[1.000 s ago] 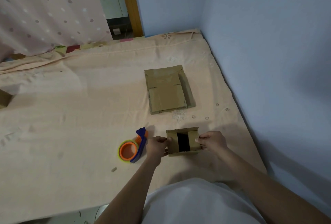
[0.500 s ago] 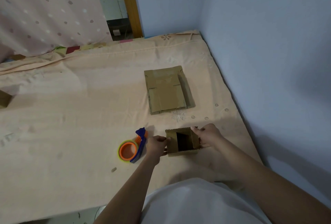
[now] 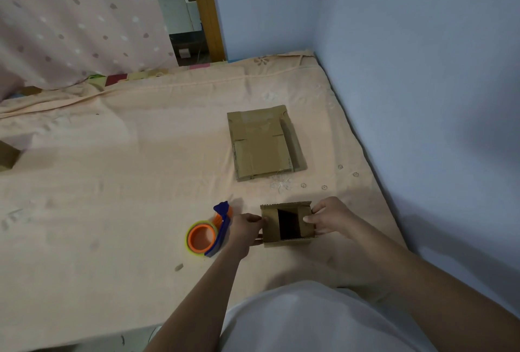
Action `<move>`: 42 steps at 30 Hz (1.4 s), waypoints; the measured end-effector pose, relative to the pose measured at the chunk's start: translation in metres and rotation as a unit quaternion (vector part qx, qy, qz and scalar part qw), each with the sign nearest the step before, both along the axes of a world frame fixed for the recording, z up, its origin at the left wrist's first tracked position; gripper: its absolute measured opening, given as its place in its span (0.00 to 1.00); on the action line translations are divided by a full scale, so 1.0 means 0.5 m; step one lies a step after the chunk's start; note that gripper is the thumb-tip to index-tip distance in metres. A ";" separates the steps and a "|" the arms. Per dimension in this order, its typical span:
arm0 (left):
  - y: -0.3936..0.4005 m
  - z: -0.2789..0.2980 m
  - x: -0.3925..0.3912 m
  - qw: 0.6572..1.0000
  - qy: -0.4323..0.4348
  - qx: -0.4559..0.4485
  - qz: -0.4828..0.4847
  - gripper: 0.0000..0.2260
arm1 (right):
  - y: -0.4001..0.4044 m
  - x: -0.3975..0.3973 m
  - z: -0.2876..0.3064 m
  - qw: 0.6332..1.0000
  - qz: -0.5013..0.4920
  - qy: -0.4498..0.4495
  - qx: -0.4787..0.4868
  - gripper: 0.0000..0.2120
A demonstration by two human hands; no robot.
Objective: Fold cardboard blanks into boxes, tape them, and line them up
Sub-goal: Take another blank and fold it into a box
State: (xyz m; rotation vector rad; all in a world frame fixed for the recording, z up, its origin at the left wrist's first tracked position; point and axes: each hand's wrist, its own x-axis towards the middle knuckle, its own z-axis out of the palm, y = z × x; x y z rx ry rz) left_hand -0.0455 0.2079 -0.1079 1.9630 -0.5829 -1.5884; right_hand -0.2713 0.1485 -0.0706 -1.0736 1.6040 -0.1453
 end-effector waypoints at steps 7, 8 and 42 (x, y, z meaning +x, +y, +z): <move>-0.027 0.027 0.013 0.992 0.089 0.060 0.063 0.30 | 0.005 0.013 -0.021 0.995 0.028 0.085 -0.052 0.09; -0.032 0.030 0.010 0.993 0.076 0.066 0.057 0.37 | 0.004 0.014 -0.021 0.994 0.036 0.090 -0.055 0.10; 0.002 -0.003 -0.021 0.997 0.046 -0.012 -0.055 0.26 | 0.060 0.041 -0.074 0.990 0.046 0.077 -0.109 0.22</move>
